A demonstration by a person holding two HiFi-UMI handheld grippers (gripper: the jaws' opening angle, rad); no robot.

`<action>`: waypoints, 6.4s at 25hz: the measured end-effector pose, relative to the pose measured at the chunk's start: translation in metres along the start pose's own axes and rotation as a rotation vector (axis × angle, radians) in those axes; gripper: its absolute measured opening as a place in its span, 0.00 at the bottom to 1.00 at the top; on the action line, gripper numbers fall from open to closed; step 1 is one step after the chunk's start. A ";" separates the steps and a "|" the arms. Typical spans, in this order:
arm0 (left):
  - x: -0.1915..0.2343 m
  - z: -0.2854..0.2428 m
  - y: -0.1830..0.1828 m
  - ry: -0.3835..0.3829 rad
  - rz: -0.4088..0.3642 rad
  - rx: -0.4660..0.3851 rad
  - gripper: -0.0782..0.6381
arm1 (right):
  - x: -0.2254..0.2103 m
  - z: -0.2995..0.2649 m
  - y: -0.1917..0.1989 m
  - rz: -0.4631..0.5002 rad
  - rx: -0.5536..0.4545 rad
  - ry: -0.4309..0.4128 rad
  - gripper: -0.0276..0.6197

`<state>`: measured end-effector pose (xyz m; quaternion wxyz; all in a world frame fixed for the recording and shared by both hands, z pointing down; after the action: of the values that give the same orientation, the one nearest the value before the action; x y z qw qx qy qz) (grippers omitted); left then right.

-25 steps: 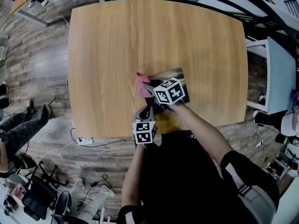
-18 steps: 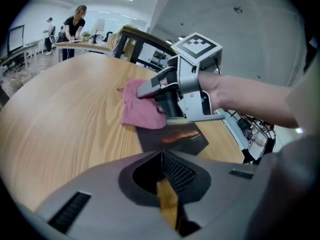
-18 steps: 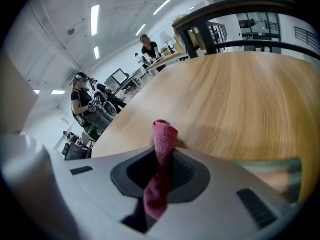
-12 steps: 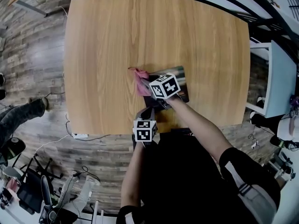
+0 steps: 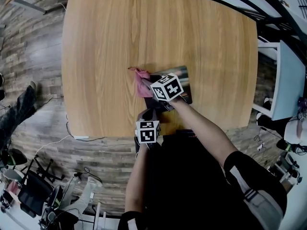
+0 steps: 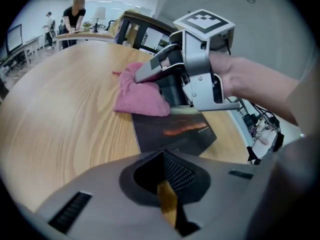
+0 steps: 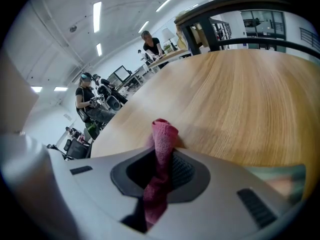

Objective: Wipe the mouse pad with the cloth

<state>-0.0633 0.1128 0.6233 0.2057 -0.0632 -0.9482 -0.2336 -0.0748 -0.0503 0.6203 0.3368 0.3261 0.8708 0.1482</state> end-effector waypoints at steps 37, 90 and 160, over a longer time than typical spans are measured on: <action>0.009 0.001 0.004 0.007 -0.028 0.012 0.14 | -0.077 0.062 0.025 -0.085 -0.073 0.150 0.14; 0.003 -0.004 -0.005 0.059 -0.120 0.008 0.14 | 0.025 0.116 0.016 -0.020 -0.280 0.015 0.14; 0.002 -0.004 -0.007 0.020 -0.122 0.021 0.14 | -0.089 0.103 0.077 -0.069 -0.079 0.192 0.15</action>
<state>-0.0654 0.1047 0.6250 0.2014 -0.0009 -0.9506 -0.2364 0.0813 -0.0483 0.6254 0.2693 0.2667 0.9033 0.2011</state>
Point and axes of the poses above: the fingertips, and each gripper's own axes: z backward along the fingers, x to its left, y out of its underside, the point moved 5 cm from there along z, backward along the fingers, and after that the axes turned 3 degrees about -x, right-handed, at the moved point
